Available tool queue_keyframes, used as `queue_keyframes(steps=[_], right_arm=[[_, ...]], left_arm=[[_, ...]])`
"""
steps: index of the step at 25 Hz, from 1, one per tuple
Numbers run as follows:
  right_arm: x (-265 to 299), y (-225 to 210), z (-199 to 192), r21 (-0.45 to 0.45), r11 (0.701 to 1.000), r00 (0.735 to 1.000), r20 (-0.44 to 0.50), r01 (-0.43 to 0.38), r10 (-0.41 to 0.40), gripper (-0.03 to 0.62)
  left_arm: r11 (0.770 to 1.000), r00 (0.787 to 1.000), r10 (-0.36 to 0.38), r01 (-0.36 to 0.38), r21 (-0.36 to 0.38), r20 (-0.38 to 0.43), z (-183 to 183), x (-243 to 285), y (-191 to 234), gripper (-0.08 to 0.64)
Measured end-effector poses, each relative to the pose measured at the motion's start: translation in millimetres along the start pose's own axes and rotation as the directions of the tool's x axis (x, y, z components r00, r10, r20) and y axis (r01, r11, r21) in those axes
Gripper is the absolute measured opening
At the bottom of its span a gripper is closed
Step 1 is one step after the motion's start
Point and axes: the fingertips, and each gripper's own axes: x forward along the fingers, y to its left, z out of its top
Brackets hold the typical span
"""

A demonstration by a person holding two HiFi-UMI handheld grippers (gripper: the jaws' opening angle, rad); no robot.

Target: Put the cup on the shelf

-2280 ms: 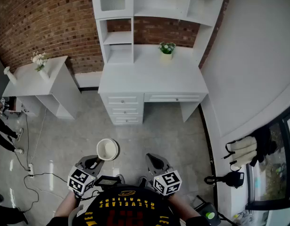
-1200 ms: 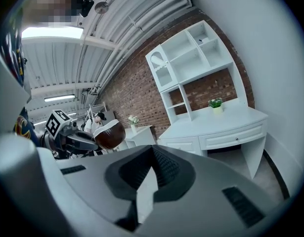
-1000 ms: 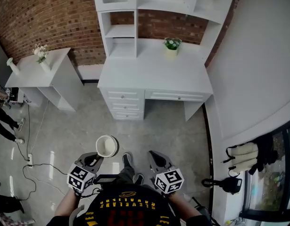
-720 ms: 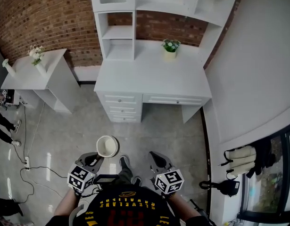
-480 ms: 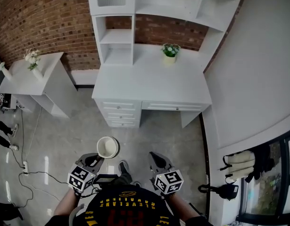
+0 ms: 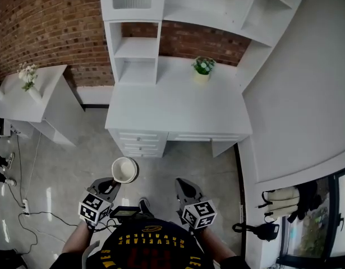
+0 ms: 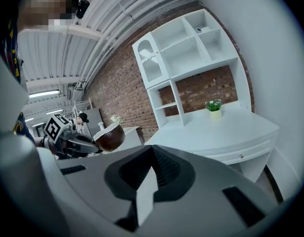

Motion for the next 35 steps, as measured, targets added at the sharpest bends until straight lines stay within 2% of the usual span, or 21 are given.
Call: queue_keyframes(steps=[8, 15, 19, 23, 28, 35], right_arm=[[50.3, 0.8, 7.7, 0.009, 1.000, 1.000, -0.015, -0.005, 0.005, -0.006], [60.4, -5.6, 8.8, 0.026, 1.000, 0.999, -0.035, 0.004, -0.003, -0.006], [71.8, -26.1, 7.9, 0.044, 0.999, 0.999, -0.046, 0.006, -0.004, -0.006], [89.4, -42.2, 5.3, 0.045, 0.999, 0.996, -0.081, -0.029, 0.033, -0.006], [119.3, -70.4, 35.0, 0.017, 0.997, 0.995, -0.057, -0.081, 0.081, -0.006], [151.8, -131.0, 64.4, 0.014, 0.992, 0.989, -0.084, -0.122, 0.123, -0.006]], left_arm=[[1.000, 1.000, 0.003, -0.004, -0.019, -0.011, 0.4, 12.3, 46.2, 0.043], [1.000, 1.000, 0.010, -0.010, -0.018, 0.002, 14.9, 23.4, 65.2, 0.043], [0.999, 1.000, 0.027, -0.027, -0.019, -0.001, 24.2, 44.7, 76.6, 0.043], [0.998, 0.999, 0.051, -0.052, -0.046, -0.017, 25.8, 59.1, 79.7, 0.043], [0.992, 0.994, 0.105, -0.106, -0.075, -0.020, 42.3, 75.7, 90.0, 0.043], [0.982, 0.987, 0.159, -0.161, -0.097, -0.027, 79.3, 119.3, 100.2, 0.043]])
